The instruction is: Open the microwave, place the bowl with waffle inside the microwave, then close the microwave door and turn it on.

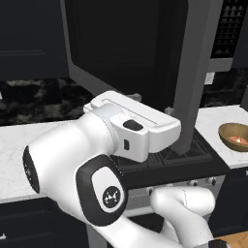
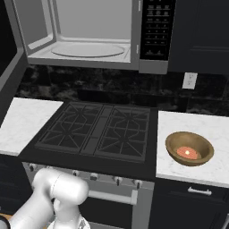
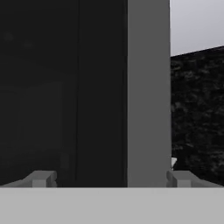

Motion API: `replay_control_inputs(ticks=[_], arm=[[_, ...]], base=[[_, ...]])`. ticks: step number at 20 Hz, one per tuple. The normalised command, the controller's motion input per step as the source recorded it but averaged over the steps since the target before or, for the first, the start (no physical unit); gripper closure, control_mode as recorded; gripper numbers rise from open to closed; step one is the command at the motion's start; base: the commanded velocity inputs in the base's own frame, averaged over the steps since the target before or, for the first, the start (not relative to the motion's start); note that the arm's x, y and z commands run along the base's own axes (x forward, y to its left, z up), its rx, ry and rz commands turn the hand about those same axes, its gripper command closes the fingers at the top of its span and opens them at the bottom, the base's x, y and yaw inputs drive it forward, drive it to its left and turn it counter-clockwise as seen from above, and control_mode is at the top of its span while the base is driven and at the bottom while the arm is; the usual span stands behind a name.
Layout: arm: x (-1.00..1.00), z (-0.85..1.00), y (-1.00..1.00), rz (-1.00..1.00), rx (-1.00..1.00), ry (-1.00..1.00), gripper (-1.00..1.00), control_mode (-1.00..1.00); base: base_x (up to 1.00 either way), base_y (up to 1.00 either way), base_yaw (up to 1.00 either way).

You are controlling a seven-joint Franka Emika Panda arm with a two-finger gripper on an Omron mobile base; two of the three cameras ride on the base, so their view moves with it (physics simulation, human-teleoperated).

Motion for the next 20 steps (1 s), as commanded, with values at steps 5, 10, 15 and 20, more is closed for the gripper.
replay_control_inputs(ticks=[5, 10, 15, 20], arm=[[-0.83, 0.03, -0.22, 0.08, 0.11, -0.01, -1.00, -1.00], [-0.52, 0.00, -0.79, 0.30, 0.22, -0.09, -1.00, -1.00], [-0.37, -0.03, -0.94, 0.38, 0.32, -0.04, -1.00, -1.00], [-0.31, -0.09, -0.72, 0.59, 0.23, 0.00, -1.00, -1.00]], base=[[0.00, 0.00, 0.00], [0.00, 0.00, 0.00], [0.00, 0.00, 0.00], [0.00, 0.00, 0.00]])
